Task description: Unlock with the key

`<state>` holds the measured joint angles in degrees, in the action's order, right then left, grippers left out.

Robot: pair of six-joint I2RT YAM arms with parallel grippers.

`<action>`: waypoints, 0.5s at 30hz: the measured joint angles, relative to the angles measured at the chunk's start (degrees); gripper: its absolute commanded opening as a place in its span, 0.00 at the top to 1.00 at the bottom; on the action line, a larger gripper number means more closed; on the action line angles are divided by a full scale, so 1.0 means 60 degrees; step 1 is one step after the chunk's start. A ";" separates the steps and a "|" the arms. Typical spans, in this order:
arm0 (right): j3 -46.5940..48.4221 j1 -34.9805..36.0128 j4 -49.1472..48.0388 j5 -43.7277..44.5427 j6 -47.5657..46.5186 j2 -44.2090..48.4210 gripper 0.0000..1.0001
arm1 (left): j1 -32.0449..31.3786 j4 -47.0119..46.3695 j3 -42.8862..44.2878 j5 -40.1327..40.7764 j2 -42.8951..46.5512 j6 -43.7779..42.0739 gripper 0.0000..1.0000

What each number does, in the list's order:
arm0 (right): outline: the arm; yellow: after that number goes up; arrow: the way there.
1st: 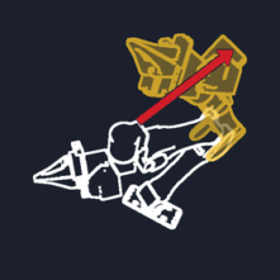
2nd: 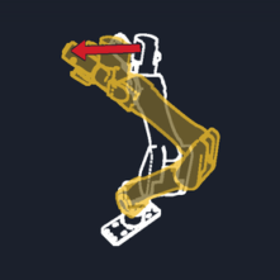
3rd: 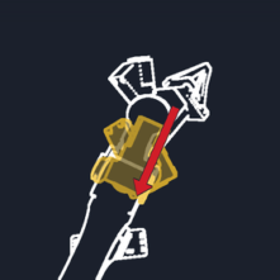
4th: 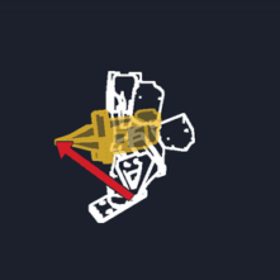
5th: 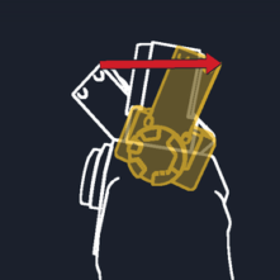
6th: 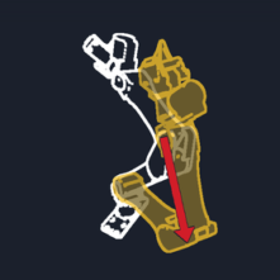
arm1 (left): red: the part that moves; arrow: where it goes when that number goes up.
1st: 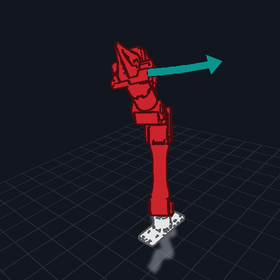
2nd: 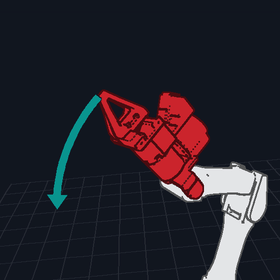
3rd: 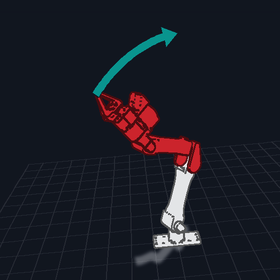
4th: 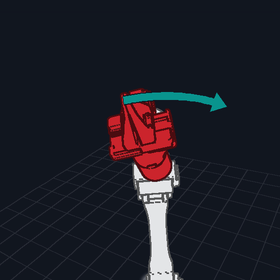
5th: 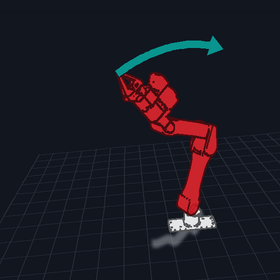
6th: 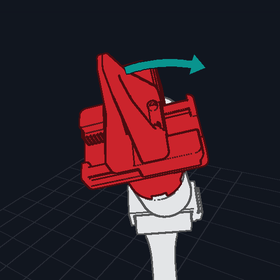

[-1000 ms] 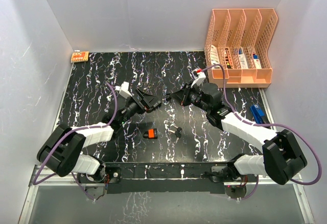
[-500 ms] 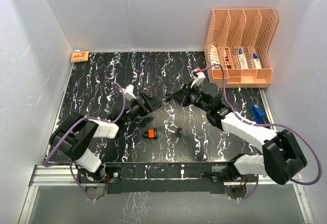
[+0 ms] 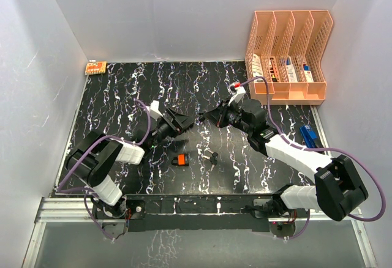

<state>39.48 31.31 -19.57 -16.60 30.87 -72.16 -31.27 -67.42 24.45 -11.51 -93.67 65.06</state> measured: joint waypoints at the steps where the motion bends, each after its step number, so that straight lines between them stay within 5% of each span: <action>1: -0.0004 0.0000 -0.0004 0.0000 -0.0040 0.0000 1.00 | 0.0000 -0.0018 0.0000 0.0058 0.0000 0.0182 0.23; 15: -0.1191 0.0000 -0.1596 0.0095 -0.0448 0.0306 1.00 | -0.0273 -0.1515 -0.0091 0.0696 -0.0776 0.2958 0.35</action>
<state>32.34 31.31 -29.15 -16.03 28.18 -70.32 -32.91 -76.51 23.90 -7.33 -98.32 82.81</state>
